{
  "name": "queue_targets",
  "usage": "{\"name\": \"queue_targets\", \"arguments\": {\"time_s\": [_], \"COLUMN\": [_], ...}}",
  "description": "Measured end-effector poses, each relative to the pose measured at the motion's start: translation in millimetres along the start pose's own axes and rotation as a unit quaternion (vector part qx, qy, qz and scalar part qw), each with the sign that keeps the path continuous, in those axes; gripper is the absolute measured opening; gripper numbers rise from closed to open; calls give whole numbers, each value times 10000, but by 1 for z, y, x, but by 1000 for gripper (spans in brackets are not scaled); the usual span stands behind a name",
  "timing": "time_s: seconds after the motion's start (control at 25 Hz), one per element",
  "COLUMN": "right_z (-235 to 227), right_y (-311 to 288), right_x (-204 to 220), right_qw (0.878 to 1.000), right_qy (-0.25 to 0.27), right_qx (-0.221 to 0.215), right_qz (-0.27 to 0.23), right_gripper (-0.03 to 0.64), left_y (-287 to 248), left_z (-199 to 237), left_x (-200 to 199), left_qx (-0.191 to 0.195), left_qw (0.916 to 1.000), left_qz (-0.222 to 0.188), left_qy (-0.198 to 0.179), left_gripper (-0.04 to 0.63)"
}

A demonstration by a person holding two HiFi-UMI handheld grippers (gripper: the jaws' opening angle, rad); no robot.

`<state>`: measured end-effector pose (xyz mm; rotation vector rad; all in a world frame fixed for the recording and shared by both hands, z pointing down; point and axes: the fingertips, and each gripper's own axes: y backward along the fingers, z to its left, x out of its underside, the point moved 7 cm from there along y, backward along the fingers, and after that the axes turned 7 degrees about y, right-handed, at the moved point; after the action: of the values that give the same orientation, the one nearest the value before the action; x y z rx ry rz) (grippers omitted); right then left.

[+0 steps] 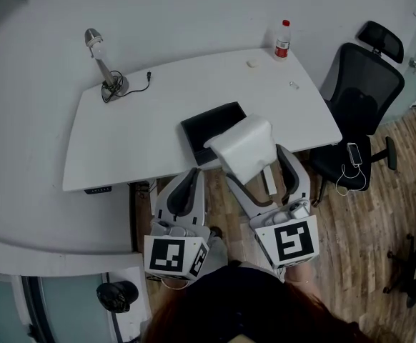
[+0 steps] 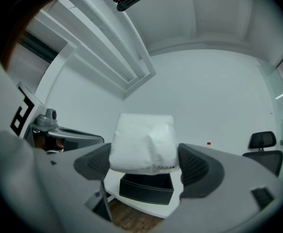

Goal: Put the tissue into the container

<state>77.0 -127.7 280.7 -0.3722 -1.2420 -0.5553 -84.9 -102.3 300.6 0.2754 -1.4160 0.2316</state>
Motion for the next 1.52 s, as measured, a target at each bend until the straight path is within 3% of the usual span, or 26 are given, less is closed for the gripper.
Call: {"name": "queue_targets", "arguments": {"time_s": [0.56, 1.52], "right_z": [3, 9], "right_y": [-57, -131], "right_x": [3, 36], "right_qw": [9995, 9928], "right_qy": [82, 143], "right_qx": [122, 254], "right_qz": [274, 1158], "right_gripper": [420, 420], "left_y": [-34, -76], "left_z": [52, 122], "left_x": [0, 11], "left_qx": [184, 280], "left_qw": [9997, 9980], "left_qz": [39, 214], "left_qy": [148, 527], "left_gripper": [38, 38]}}
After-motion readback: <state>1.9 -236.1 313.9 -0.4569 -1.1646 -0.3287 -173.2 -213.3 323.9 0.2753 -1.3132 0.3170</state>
